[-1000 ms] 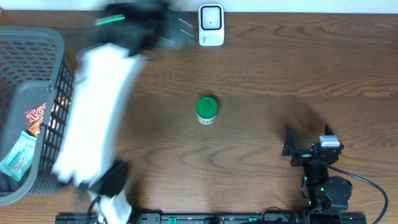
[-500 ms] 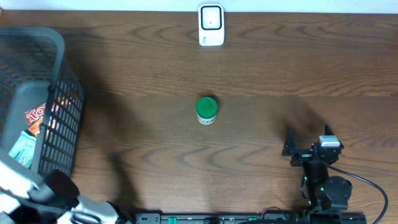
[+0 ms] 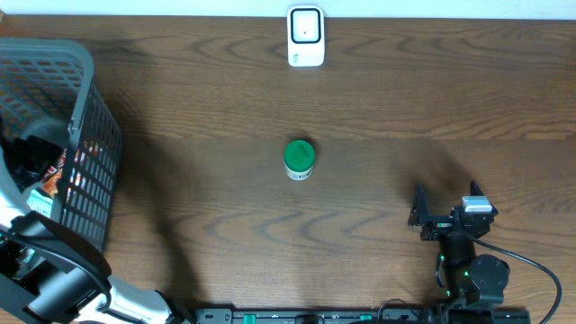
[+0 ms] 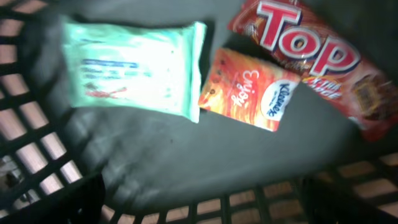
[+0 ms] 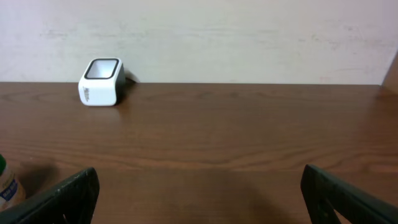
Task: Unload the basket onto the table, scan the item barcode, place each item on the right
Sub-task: 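Reach into the basket and grasp the orange tissue pack with left gripper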
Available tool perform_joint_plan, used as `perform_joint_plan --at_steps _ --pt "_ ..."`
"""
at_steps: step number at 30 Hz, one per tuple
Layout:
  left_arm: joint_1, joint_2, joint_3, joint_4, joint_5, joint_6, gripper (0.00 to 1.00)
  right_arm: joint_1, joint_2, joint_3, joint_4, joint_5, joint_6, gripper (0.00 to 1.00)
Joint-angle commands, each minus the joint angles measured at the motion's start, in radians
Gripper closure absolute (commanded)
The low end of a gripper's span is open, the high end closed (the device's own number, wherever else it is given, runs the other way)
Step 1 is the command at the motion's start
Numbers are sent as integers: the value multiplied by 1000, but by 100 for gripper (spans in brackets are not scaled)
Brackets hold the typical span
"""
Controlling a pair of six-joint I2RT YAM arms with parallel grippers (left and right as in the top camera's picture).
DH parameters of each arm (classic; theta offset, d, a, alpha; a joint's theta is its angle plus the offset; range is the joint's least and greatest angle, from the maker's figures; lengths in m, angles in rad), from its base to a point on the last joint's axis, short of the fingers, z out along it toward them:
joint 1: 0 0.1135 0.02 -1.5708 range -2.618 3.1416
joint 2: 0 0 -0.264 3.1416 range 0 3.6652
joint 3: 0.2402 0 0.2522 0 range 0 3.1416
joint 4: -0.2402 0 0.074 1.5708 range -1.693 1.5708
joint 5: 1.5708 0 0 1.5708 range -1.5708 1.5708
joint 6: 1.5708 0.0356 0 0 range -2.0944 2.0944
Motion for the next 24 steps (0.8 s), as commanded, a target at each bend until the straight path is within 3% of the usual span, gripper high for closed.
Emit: perform_joint_plan --at_steps 1,14,24 --pt "-2 -11 -77 62 -3 94 1 -2 -1 -2 -3 1 14 1" --pt "-2 -10 -201 309 -2 157 2 -2 -1 -2 -3 1 14 1" --pt "-3 77 -203 362 34 158 2 -2 -1 -2 -3 1 14 1"
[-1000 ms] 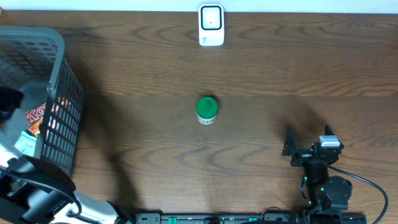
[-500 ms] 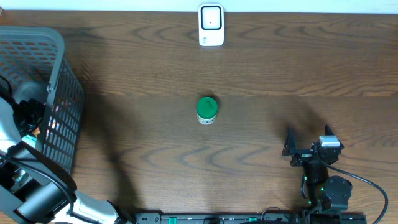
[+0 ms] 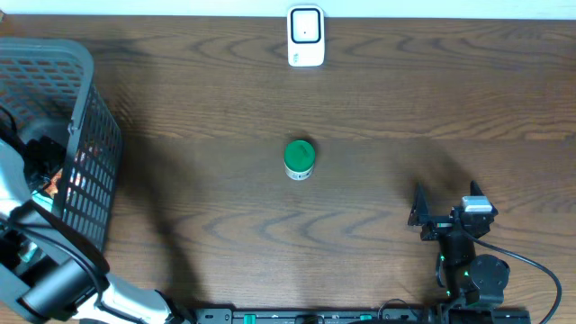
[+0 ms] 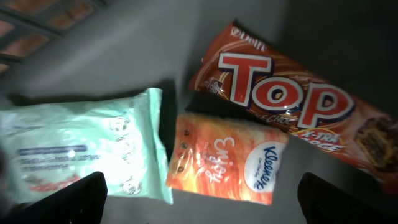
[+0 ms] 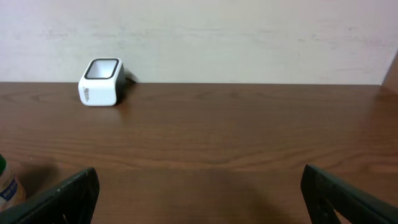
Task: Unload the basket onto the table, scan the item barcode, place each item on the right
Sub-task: 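Reach into the basket and grasp the orange tissue pack with left gripper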
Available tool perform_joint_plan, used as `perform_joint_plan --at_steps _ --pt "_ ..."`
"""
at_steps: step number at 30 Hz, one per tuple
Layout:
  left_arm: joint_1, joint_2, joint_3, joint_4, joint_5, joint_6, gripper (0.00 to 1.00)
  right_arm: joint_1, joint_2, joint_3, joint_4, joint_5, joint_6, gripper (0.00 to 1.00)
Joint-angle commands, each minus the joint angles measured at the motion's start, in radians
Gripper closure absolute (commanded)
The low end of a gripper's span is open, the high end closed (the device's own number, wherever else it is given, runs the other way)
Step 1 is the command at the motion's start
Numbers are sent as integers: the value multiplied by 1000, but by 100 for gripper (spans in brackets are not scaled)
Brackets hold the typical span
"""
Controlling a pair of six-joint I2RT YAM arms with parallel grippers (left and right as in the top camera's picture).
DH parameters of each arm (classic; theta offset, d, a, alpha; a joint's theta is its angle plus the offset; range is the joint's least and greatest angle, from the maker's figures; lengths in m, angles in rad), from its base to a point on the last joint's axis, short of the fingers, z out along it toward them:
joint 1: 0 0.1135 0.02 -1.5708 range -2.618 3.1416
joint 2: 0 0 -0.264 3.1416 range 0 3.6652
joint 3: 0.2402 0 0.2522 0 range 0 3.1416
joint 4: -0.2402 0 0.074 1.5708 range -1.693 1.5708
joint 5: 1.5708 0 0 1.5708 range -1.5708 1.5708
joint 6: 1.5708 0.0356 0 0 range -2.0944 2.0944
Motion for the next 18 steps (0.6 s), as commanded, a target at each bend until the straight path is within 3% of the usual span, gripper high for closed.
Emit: perform_joint_plan --at_steps 1,14,18 --pt "-1 68 -8 -1 17 14 2 -1 -1 -2 -3 1 14 1" --pt "-1 230 -8 0 18 21 1 -2 -1 -2 -3 1 14 1" --pt "-2 223 -5 -1 18 21 8 -2 -1 -2 -3 1 14 1"
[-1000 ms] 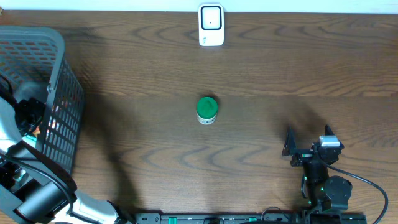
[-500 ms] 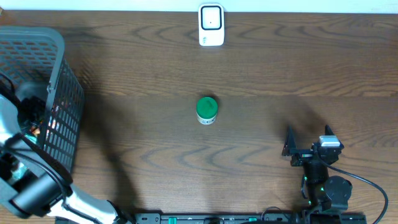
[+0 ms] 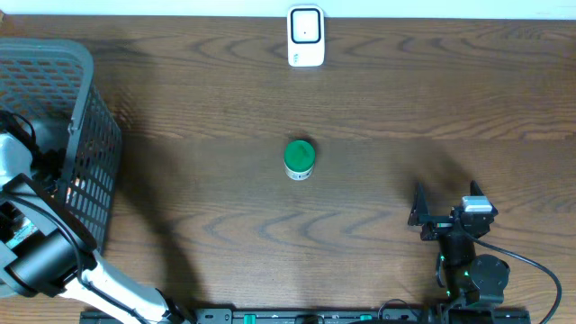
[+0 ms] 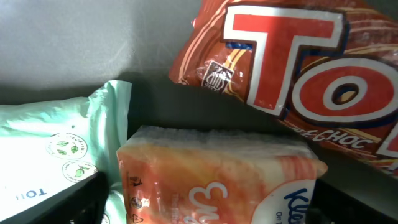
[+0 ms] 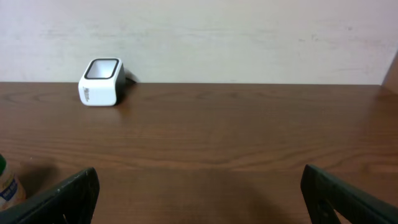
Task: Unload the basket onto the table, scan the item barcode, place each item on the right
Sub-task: 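Reach into the basket and grasp the orange tissue pack with left gripper, then carry the tissue pack to the scanner and hold it there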
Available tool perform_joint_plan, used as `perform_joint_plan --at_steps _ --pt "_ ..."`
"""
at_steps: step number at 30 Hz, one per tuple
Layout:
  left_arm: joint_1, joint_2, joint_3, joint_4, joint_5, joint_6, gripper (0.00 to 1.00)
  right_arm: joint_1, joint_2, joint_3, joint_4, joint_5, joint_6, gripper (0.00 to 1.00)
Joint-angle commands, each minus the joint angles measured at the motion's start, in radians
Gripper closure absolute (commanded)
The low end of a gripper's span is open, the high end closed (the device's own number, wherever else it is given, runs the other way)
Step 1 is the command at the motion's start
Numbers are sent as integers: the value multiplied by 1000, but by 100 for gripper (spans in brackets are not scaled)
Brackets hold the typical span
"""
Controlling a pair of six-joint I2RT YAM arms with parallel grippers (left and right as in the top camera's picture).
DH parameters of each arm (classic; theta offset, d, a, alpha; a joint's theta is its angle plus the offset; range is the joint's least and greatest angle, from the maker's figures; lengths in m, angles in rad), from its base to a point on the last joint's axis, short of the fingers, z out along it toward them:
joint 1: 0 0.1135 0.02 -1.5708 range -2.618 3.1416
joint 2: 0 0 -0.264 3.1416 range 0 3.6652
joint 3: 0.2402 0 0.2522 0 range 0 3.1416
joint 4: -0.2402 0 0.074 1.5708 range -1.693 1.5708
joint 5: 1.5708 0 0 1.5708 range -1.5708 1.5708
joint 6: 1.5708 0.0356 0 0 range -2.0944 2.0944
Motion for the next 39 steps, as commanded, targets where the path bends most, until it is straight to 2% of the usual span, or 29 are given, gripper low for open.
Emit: perform_joint_plan --at_steps 1,10,20,26,29,39 --pt "4 60 -12 0 20 17 10 -2 -1 -2 -3 1 14 1" --pt "4 35 5 -14 21 17 25 -2 0 -2 -3 1 14 1" --pt "4 7 113 -79 65 16 27 -2 0 -2 -3 1 14 1" --pt "4 -104 218 -125 65 16 27 -2 0 -2 -3 1 14 1" --pt "4 -185 246 -140 70 -27 27 -2 0 -2 -3 1 14 1" --pt "0 -554 264 -84 566 -148 27 -2 0 -2 -3 1 14 1"
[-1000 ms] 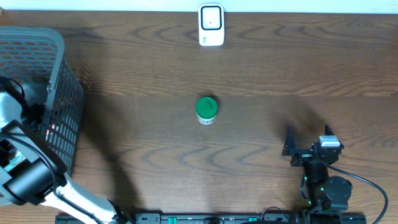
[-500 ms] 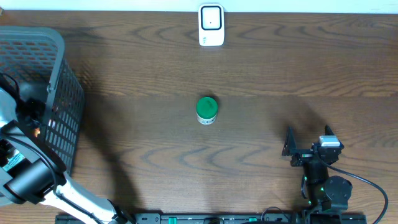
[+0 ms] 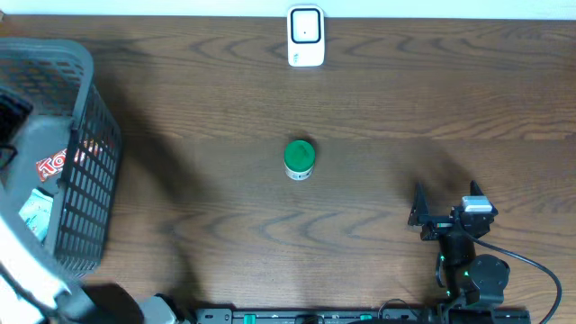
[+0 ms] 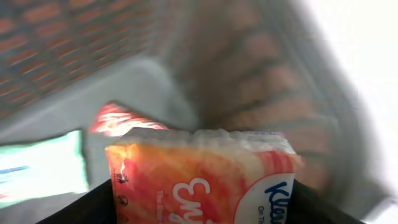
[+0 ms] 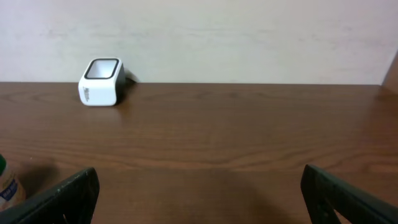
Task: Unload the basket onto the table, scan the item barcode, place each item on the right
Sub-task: 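Carry the tissue pack to the scanner and hold it there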
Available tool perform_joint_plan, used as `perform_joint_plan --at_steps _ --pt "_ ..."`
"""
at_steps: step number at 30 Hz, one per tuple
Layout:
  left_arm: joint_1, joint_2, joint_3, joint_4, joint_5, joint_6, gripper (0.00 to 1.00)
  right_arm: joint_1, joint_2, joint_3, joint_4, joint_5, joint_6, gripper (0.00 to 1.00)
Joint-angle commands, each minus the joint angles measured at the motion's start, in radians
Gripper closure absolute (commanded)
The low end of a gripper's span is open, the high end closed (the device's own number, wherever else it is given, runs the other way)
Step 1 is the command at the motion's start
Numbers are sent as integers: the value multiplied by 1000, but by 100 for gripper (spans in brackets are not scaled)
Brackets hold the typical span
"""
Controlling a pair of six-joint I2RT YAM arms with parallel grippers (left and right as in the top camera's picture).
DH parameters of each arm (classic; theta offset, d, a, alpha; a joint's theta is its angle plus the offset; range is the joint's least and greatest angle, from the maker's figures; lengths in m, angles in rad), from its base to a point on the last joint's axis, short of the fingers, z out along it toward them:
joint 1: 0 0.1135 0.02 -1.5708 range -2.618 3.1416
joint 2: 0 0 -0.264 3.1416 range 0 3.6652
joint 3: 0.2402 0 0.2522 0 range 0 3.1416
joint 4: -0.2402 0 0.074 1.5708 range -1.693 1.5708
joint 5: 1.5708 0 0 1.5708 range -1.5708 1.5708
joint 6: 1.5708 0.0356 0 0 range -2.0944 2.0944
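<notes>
An orange Kleenex tissue pack (image 4: 199, 177) fills the left wrist view, with my left gripper (image 4: 199, 208) shut on it, one dark finger on each side. The view is blurred, and the pack hangs well above the basket floor. The white barcode scanner (image 3: 305, 36) stands at the table's far edge, also seen as the scanner (image 5: 101, 83) from the right wrist. My right gripper (image 3: 447, 200) rests open at the front right with nothing between its fingers (image 5: 74, 193).
The grey mesh basket (image 3: 85, 135) stands at the left; a red TOP packet (image 3: 49, 165) and a pale green wipes pack (image 3: 34, 211) lie inside it. A green-lidded jar (image 3: 299, 159) stands mid-table.
The tissue pack lay on the basket floor between my left fingers; now it is held up high, with the basket floor far below. The right arm has not moved.
My left gripper was over the wipes, tissue pack and TOP packet in the basket. It was then closer above them, then low with its fingers on both sides of the tissue pack. Now the pack is raised in its grip.
</notes>
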Motion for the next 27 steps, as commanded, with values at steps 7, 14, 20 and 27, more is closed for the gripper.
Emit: perform_joint_plan --at_steps 7,14,20,27 --pt "-222 -291 19 -13 391 -82 27 -2 -1 -2 -3 1 14 1" --pt "-712 -270 11 -17 220 -130 27 -2 -1 -2 -3 1 14 1" --pt "-1135 -94 11 7 0 -131 27 -2 -1 -2 -3 1 14 1" --pt "-1390 179 11 117 -81 -139 27 -2 -1 -2 -3 1 14 1"
